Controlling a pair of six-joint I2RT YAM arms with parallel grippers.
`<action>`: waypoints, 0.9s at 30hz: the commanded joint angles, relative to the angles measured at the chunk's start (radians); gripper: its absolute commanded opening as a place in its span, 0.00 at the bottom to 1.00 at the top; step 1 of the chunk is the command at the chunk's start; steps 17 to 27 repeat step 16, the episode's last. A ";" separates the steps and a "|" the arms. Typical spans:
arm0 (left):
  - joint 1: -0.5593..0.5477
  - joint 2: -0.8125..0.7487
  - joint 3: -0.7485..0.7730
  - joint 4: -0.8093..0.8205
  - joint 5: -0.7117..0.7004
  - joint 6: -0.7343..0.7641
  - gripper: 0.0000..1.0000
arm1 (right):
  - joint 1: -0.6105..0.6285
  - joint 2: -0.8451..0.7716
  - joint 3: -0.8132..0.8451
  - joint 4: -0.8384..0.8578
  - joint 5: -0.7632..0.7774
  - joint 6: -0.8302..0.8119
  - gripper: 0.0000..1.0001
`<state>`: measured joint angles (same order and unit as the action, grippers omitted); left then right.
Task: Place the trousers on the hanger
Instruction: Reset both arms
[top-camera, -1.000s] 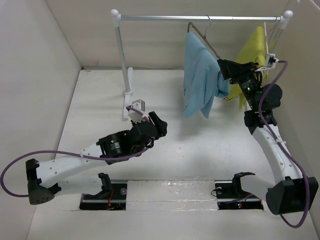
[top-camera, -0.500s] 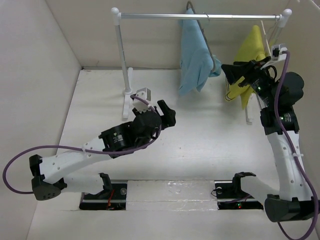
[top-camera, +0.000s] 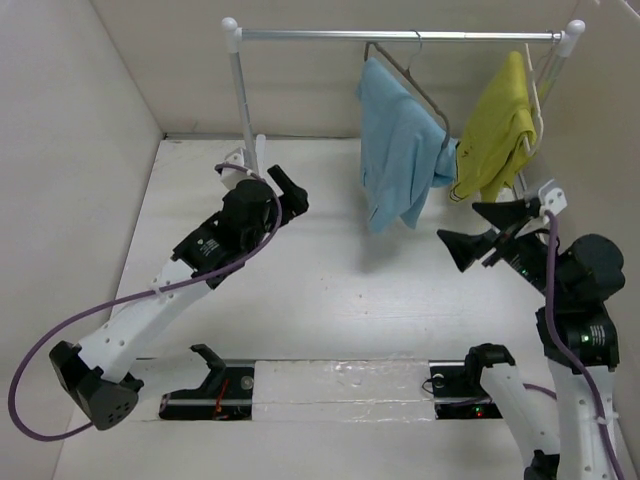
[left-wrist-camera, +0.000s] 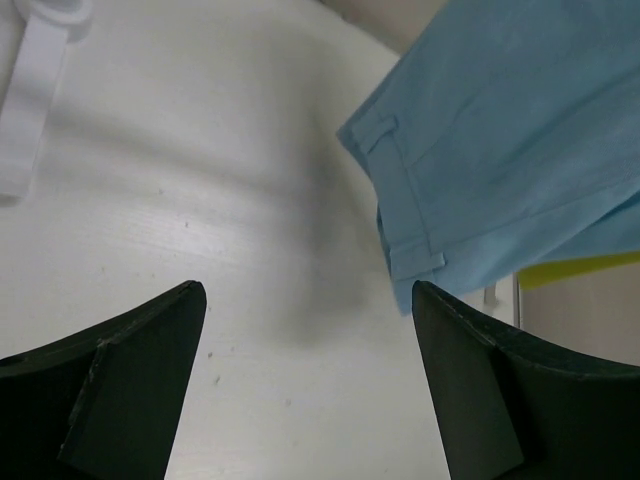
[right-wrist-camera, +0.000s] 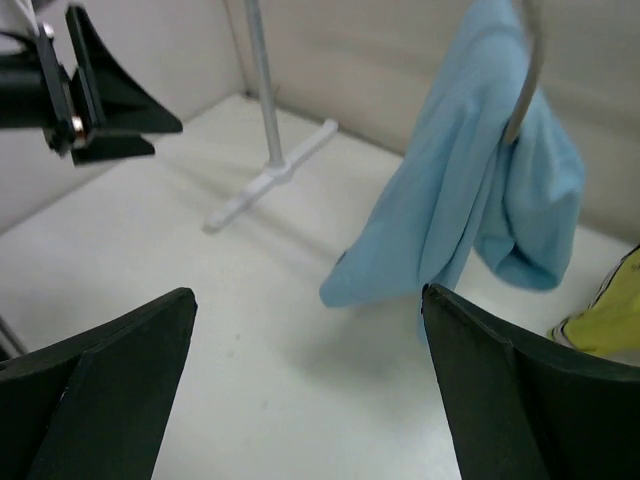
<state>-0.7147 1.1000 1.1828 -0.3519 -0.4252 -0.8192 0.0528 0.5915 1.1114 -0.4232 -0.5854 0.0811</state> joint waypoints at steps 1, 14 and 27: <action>-0.014 -0.097 -0.044 -0.014 0.085 0.025 0.80 | 0.022 -0.056 -0.091 -0.205 0.027 -0.122 1.00; -0.005 -0.408 -0.479 -0.050 0.204 -0.132 0.80 | 0.022 -0.303 -0.305 -0.502 0.216 -0.161 1.00; -0.005 -0.401 -0.477 -0.048 0.201 -0.130 0.81 | 0.022 -0.283 -0.305 -0.479 0.210 -0.162 1.00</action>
